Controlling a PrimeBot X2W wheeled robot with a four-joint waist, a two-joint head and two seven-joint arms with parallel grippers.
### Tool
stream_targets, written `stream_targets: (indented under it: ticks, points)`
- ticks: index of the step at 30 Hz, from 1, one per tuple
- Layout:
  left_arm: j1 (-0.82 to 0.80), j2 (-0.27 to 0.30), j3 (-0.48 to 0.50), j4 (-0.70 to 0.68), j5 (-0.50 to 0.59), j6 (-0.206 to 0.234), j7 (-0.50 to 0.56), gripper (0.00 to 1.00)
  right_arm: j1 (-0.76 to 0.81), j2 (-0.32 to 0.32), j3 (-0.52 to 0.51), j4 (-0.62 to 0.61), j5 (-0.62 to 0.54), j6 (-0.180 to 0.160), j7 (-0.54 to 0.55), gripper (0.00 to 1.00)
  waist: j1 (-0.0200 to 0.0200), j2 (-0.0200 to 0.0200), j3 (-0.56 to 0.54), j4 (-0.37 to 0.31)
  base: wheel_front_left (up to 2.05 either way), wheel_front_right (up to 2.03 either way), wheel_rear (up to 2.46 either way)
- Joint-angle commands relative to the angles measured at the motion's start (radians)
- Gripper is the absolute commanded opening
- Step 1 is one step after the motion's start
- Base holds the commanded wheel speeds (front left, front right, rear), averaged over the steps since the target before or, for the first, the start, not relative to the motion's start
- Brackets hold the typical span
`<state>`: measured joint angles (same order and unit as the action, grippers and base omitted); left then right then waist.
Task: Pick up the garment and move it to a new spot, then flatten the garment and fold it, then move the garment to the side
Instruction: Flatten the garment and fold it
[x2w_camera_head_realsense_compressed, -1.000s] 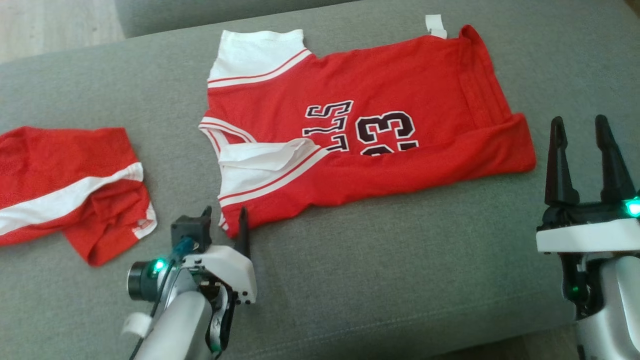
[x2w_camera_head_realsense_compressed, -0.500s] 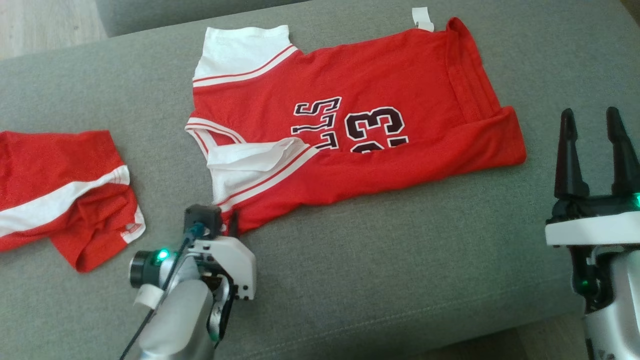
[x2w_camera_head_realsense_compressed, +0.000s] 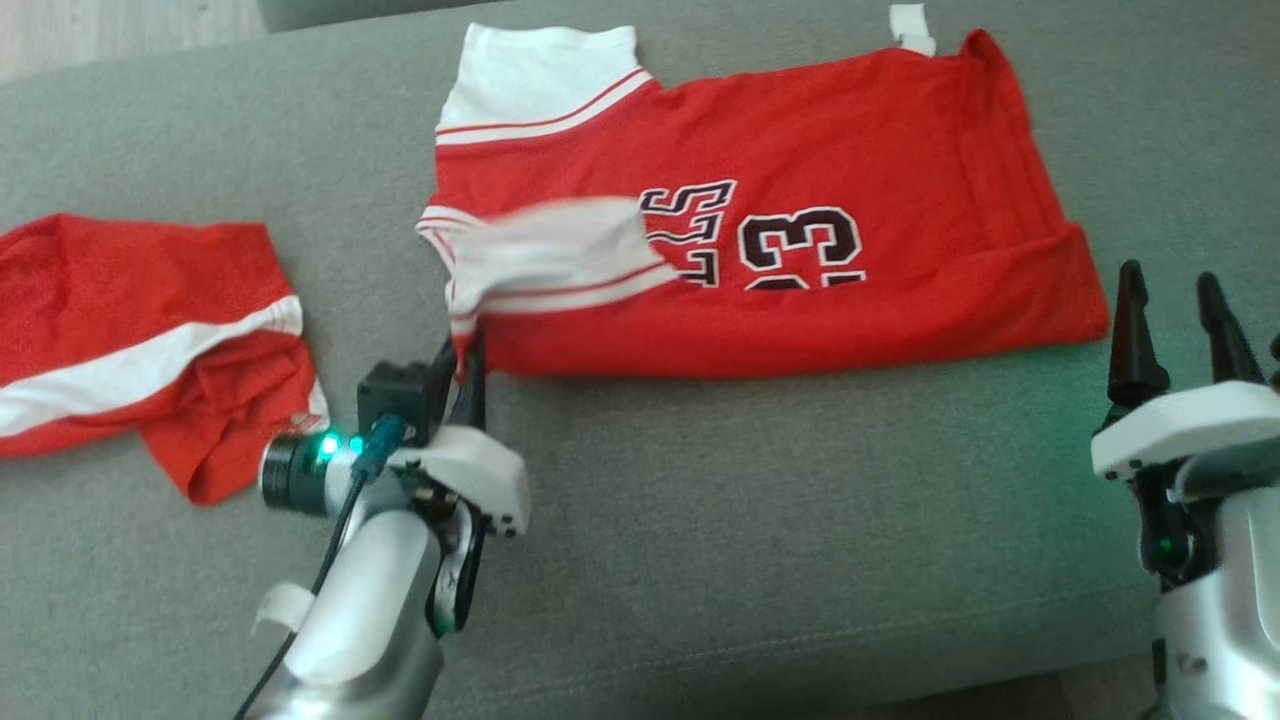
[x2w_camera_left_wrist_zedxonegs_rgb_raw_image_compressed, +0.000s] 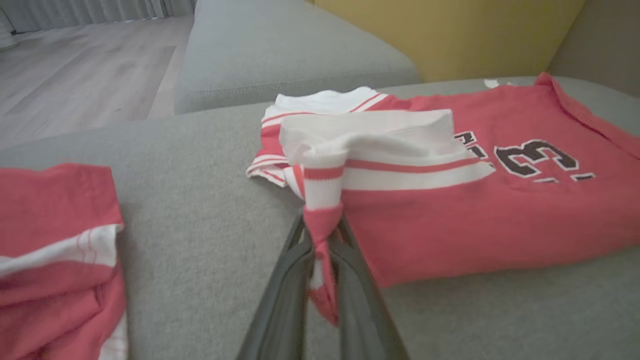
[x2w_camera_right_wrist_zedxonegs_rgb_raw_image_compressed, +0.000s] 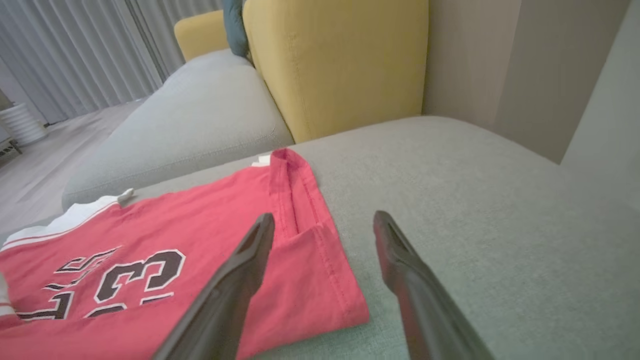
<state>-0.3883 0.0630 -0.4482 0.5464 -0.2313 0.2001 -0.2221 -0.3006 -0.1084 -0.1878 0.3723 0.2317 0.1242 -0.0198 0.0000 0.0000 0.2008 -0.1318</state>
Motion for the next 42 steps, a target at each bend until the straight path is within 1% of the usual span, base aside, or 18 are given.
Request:
stream_targets:
  ticks: [1,9,15,18,21,25,26,27,34,42]
  points:
    - [-0.046,0.012,0.026,-0.042,0.003,0.009,-0.013,0.0,-0.043,-0.002,0.009,-0.015,-0.01,0.007,0.009,1.0,0.0,0.0,0.009,0.009,0.0,0.0,0.0]
    - [-0.052,0.013,0.003,-0.136,0.02,0.01,-0.026,0.0,-0.148,0.022,-0.071,0.163,-0.078,0.007,0.089,1.0,0.0,0.0,0.051,0.037,0.0,0.0,0.0]
    - [-0.057,0.021,-0.006,-0.173,0.025,0.013,-0.024,0.0,-0.221,0.029,-0.153,0.259,-0.159,0.007,0.116,1.0,0.0,0.0,0.091,0.05,0.0,0.0,0.0]
    - [-0.062,0.026,-0.007,-0.188,0.026,0.016,-0.022,0.0,-0.251,0.032,-0.176,0.299,-0.178,0.007,0.134,1.0,0.0,0.0,0.114,0.056,0.0,0.0,0.0]
    - [-0.069,0.033,-0.006,-0.201,0.028,0.02,-0.019,0.0,-0.274,0.032,-0.187,0.325,-0.193,0.007,0.148,1.0,0.0,0.0,0.135,0.061,0.0,0.0,0.0]
    - [-0.077,0.044,0.0,-0.21,0.027,0.027,-0.016,0.0,-0.292,0.032,-0.157,0.349,-0.172,0.007,0.172,1.0,0.0,0.0,0.155,0.062,0.0,0.0,0.0]
    - [-0.078,0.047,0.0,-0.21,0.027,0.028,-0.016,0.0,-0.293,0.03,-0.146,0.352,-0.163,0.007,0.175,0.45,0.0,0.0,0.157,0.062,0.0,0.0,0.0]
    - [-0.079,0.049,0.001,-0.21,0.027,0.029,-0.016,0.0,-0.293,0.028,-0.135,0.353,-0.152,0.007,0.175,0.0,0.0,0.0,0.158,0.062,0.0,0.0,0.0]
    - [-0.068,0.073,0.008,-0.191,0.021,0.035,-0.01,0.0,-0.269,-0.001,-0.077,0.351,-0.083,0.007,0.159,0.0,0.0,0.0,0.124,0.05,0.0,0.0,0.0]
    - [-0.026,0.091,0.008,-0.17,0.007,0.037,-0.007,0.0,-0.218,-0.037,-0.048,0.339,-0.033,0.007,0.185,0.0,0.0,0.0,0.05,0.048,0.0,0.0,0.0]
